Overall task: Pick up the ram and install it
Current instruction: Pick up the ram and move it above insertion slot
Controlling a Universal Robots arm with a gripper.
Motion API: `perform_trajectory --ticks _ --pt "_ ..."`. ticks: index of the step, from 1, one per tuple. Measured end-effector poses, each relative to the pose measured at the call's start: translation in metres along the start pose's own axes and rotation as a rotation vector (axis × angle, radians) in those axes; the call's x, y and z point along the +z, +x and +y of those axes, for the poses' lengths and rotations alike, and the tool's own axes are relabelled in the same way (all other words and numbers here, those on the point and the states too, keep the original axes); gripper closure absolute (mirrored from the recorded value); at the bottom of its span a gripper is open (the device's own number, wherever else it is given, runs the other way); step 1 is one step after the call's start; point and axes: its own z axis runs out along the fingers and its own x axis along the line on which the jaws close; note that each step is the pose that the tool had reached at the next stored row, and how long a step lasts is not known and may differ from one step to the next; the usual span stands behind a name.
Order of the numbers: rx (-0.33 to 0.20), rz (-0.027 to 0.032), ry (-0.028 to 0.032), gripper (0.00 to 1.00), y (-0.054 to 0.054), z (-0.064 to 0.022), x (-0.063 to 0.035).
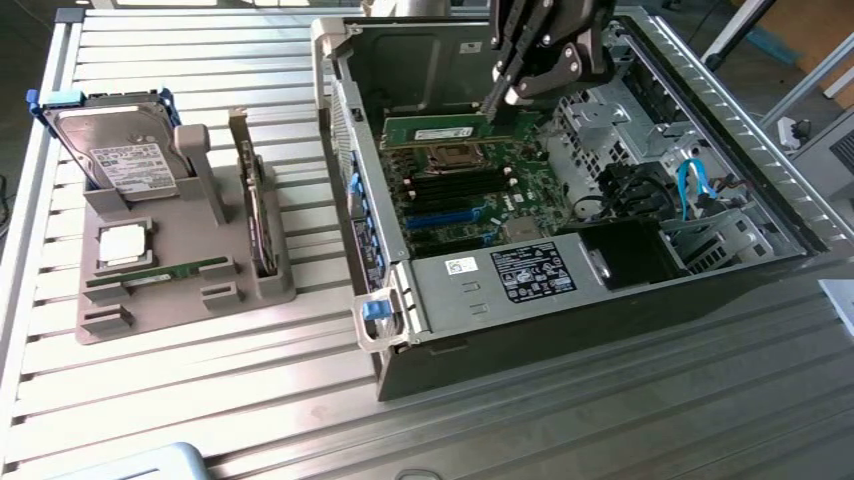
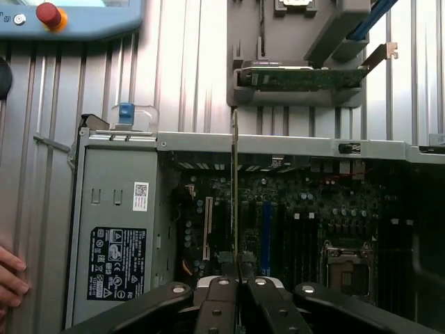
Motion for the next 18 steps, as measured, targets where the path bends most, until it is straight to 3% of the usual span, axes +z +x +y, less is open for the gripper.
perform_trajectory --ticks 2,3,4,6,8,14,18 --pt "0.0 0.0 0.0028 0.88 0.0 -0.0001 0.0" --pt "0.0 0.0007 0.0114 0.88 0.0 -0.0002 -0.0001" --pt "0.0 0.0014 0.0297 0.88 0.0 -0.0001 -0.0001" --pt "0.001 0.0035 0.0827 0.88 0.0 -0.0001 -0.0001" --pt "0.001 0.004 0.0995 0.88 0.0 -0.0001 0.0" --pt "0.001 0.004 0.0998 0.88 0.0 -0.0015 -0.0002" --pt "0.001 0.0041 0.1 0.88 0.0 -0.0121 -0.0015"
